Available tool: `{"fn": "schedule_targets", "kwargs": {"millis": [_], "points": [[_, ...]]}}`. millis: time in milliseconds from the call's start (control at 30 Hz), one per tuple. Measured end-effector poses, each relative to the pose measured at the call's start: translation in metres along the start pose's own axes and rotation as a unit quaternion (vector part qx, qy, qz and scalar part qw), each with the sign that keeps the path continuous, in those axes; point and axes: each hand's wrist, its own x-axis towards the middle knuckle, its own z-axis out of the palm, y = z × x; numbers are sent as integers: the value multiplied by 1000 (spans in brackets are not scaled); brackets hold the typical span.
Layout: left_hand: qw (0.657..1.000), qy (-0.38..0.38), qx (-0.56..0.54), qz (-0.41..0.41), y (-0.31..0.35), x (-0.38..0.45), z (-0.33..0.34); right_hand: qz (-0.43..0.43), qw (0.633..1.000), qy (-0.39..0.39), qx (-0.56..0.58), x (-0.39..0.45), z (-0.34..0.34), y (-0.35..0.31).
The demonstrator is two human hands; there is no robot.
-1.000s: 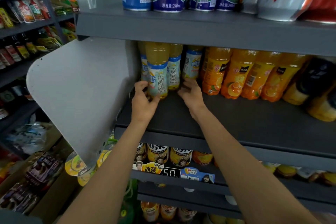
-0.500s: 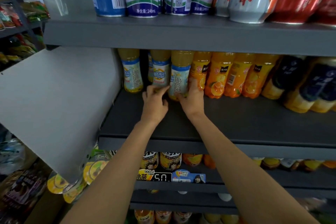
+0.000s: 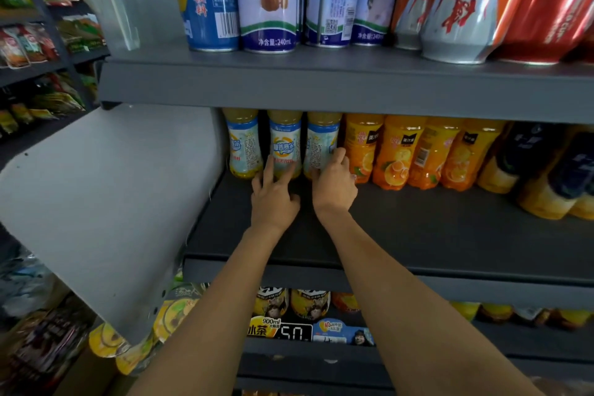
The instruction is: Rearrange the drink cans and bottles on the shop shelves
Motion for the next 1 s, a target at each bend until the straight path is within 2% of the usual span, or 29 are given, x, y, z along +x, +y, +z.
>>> {"fn": "schedule_targets", "kwargs": {"millis": [167, 267, 400, 567, 733, 1000], "points": [[997, 28, -72, -19, 0, -15, -8, -39, 992, -77, 93, -12, -19, 21], [985, 96, -142, -10, 3, -37, -12, -87, 986, -96, 107, -30, -46, 42], [961, 202, -146, 120, 17, -75, -17, -151, 983, -37, 102, -60, -99, 66], [918, 263, -154, 253, 63, -94, -33, -217, 968, 68, 111, -68, -177, 71], [896, 271, -173, 306, 114, -105, -36, -225, 963, 106, 104, -66, -223, 90], [930, 188, -186, 255, 134, -142, 50, -114, 992, 51, 27, -80, -260, 202]]}}
